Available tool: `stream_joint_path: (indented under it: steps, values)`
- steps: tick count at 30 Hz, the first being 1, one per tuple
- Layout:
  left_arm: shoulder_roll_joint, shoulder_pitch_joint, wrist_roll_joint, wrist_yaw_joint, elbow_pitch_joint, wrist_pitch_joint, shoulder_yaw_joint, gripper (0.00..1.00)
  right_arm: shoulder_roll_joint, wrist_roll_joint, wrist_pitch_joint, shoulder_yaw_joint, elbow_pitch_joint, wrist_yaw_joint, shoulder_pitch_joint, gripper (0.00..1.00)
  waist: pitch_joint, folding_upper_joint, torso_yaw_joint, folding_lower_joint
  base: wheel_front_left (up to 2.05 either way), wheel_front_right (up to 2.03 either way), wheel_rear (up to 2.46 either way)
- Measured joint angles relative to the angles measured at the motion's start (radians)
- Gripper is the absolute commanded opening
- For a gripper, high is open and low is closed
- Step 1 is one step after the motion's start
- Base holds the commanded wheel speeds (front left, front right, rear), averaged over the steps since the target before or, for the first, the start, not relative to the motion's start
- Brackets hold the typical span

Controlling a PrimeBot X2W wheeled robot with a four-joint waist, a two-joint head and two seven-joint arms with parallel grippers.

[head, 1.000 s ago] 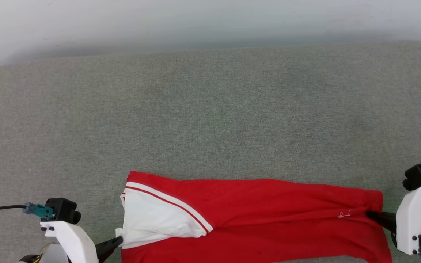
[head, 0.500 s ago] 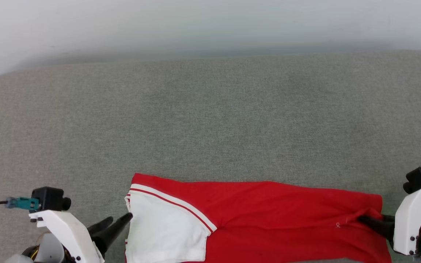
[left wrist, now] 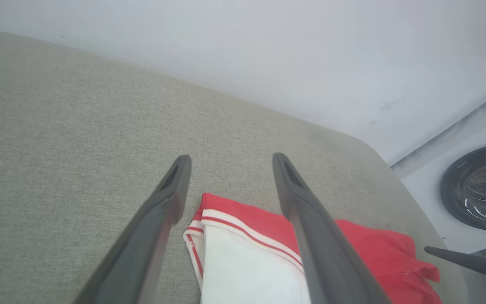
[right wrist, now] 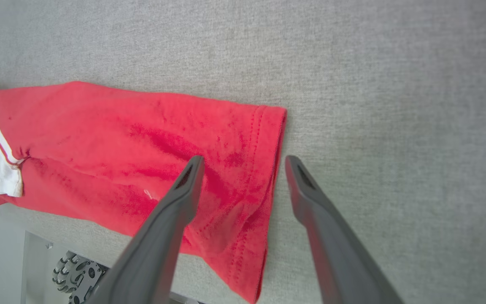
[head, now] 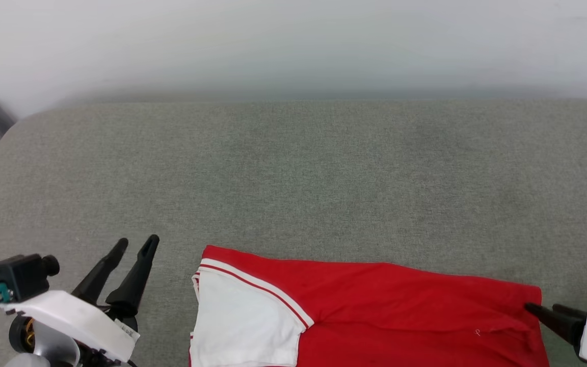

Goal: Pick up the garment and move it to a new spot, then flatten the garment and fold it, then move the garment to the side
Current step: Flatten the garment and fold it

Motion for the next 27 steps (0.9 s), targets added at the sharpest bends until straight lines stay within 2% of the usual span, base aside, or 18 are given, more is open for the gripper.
stream_joint_path:
  steps: [5,8,10,13,16,17,18,19,27]
  values:
    - [-0.02,0.031,0.108,-0.003,-0.002,-0.145,0.005,1.0,0.034,-0.029,0.01,-0.042,0.015,0.0,0.049,1.0,-0.021,0.0,0.011,0.0,0.0,0.0,0.0]
    - [-0.023,0.051,0.199,0.014,-0.005,-0.212,0.001,1.0,0.063,-0.042,0.019,-0.06,0.039,0.0,0.061,1.0,-0.028,0.0,0.015,0.0,0.0,0.0,0.0]
    - [-0.057,0.061,0.233,0.029,-0.016,-0.238,0.012,1.0,0.076,-0.071,0.022,-0.064,0.057,0.0,0.065,1.0,-0.029,0.0,0.019,0.0,0.0,0.0,0.0]
    - [-0.093,0.075,0.318,0.035,-0.037,-0.253,0.033,1.0,0.098,-0.083,0.027,-0.082,0.082,0.0,0.065,1.0,-0.026,0.0,0.024,0.0,0.0,0.0,0.0]
    - [-0.155,0.092,0.393,0.033,-0.055,-0.254,0.075,1.0,0.117,-0.094,0.032,-0.095,0.103,0.0,0.063,1.0,-0.021,0.0,0.031,0.0,0.0,0.0,0.0]
    - [-0.188,0.1,0.401,0.027,-0.061,-0.254,0.1,1.0,0.12,-0.1,0.035,-0.096,0.108,0.0,0.061,1.0,-0.019,0.0001,0.034,0.0,0.0,0.0,0.0]
    - [-0.271,0.126,0.448,-0.006,-0.075,-0.255,0.159,1.0,0.137,-0.105,0.035,-0.103,0.121,0.0,0.052,1.0,-0.013,0.0,0.035,0.0,0.0,0.0,0.0]
    - [-0.301,0.132,0.455,-0.018,-0.073,-0.256,0.176,1.0,0.141,-0.106,0.035,-0.103,0.127,0.0,0.047,1.0,-0.011,0.0,0.037,0.0,0.0,0.0,0.0]
    - [-0.413,0.156,0.53,-0.122,-0.011,-0.257,0.24,1.0,0.16,-0.119,0.047,-0.088,0.159,0.0,0.016,1.0,-0.002,0.0,0.042,0.0,0.0,0.0,0.0]
